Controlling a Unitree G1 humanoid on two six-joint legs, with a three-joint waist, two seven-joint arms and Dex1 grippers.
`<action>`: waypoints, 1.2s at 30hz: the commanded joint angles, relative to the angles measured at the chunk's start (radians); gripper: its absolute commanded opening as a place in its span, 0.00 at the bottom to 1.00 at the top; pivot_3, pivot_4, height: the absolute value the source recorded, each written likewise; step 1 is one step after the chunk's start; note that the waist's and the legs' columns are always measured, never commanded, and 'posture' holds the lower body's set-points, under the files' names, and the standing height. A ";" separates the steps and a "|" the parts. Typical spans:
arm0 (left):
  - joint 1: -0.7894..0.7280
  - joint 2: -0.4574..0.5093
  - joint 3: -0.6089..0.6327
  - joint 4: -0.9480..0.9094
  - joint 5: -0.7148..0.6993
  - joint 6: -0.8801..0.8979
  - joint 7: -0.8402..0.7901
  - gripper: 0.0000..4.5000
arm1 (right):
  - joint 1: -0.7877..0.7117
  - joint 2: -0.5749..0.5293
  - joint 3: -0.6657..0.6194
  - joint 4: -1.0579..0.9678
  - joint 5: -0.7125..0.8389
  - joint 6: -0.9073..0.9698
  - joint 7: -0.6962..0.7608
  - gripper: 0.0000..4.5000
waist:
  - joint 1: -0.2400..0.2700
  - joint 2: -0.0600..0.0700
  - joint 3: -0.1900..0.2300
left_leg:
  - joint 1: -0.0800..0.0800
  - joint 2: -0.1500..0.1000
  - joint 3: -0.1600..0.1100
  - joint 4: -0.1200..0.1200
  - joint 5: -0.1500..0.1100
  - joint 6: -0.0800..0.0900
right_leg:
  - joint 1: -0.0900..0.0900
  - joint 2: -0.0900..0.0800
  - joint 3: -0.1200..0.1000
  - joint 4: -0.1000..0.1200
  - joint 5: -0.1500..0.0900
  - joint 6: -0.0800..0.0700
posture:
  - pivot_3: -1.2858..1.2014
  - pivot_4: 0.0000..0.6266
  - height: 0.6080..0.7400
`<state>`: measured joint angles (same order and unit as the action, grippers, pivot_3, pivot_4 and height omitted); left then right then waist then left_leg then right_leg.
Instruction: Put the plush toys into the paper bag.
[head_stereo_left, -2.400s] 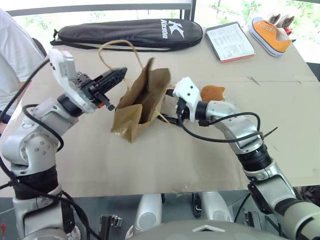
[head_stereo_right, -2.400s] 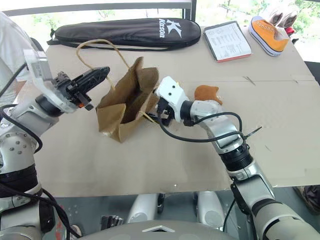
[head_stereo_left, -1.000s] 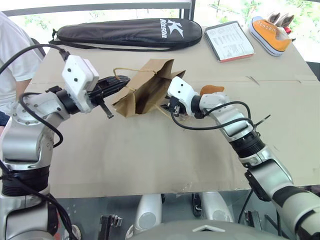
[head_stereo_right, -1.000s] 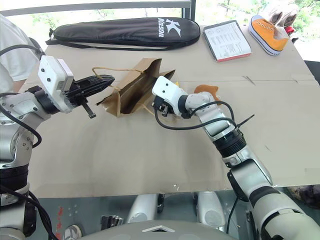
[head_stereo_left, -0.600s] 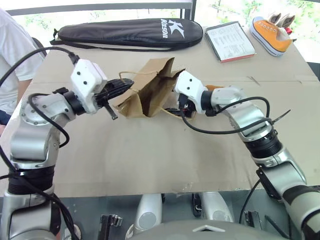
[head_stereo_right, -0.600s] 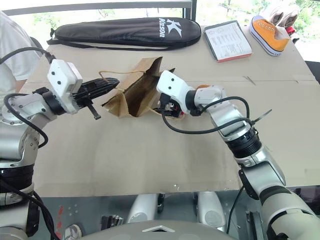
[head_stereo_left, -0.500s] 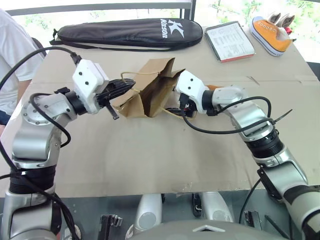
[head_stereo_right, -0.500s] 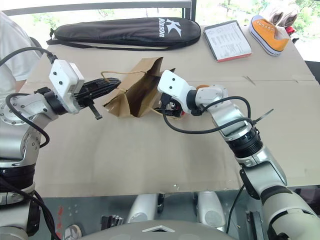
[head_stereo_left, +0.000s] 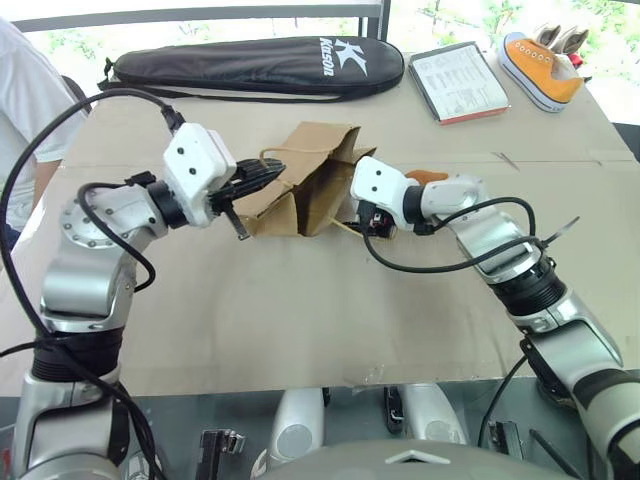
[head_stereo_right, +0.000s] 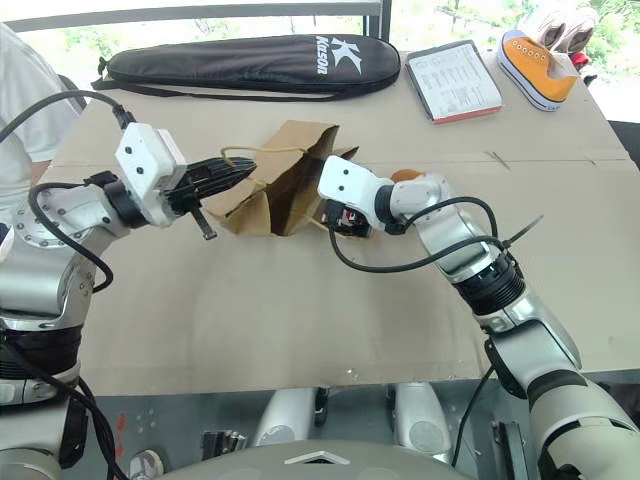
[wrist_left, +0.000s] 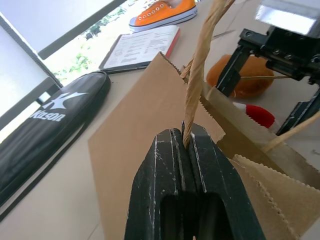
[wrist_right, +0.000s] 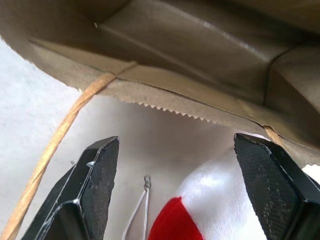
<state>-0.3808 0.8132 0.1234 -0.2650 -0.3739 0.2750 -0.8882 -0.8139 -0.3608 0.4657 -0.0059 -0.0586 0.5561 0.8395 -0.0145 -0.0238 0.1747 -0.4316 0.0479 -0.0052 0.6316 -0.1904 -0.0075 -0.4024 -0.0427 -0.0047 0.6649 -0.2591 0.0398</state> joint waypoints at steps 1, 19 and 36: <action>0.007 0.001 0.022 -0.033 0.003 -0.016 0.007 0.00 | -0.016 0.004 -0.028 -0.028 0.003 -0.021 -0.003 0.62 | 0.000 0.000 0.000 | 0.000 0.000 0.000 0.000 0.000 0.000 | 0.000 0.000 0.000 0.000 0.000 0.000 | 0.52 0.24 1.00; 0.054 -0.004 0.115 -0.002 -0.044 0.038 0.029 0.00 | 0.038 -0.058 -0.266 -0.265 0.230 0.138 0.051 0.53 | 0.001 0.000 0.000 | 0.000 0.000 0.000 0.000 0.000 0.000 | 0.000 0.000 0.000 0.000 0.000 0.000 | 0.52 0.24 1.00; -0.024 0.133 0.317 0.145 -0.032 0.050 0.096 0.00 | 0.187 -0.015 -0.382 -0.228 0.372 0.138 -0.077 0.91 | 0.001 0.000 0.000 | 0.001 0.001 0.000 0.000 0.000 0.000 | 0.000 0.000 0.000 0.001 0.000 0.000 | 0.52 0.24 1.00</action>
<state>-0.3622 0.9110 0.3890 -0.1298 -0.4208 0.3649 -0.8094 -0.6209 -0.3832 0.0623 -0.2289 0.3183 0.7277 0.7722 -0.0138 -0.0238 0.1748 -0.4311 0.0486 -0.0051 0.6318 -0.1903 -0.0075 -0.4024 -0.0421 -0.0046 0.6655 -0.2591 0.0397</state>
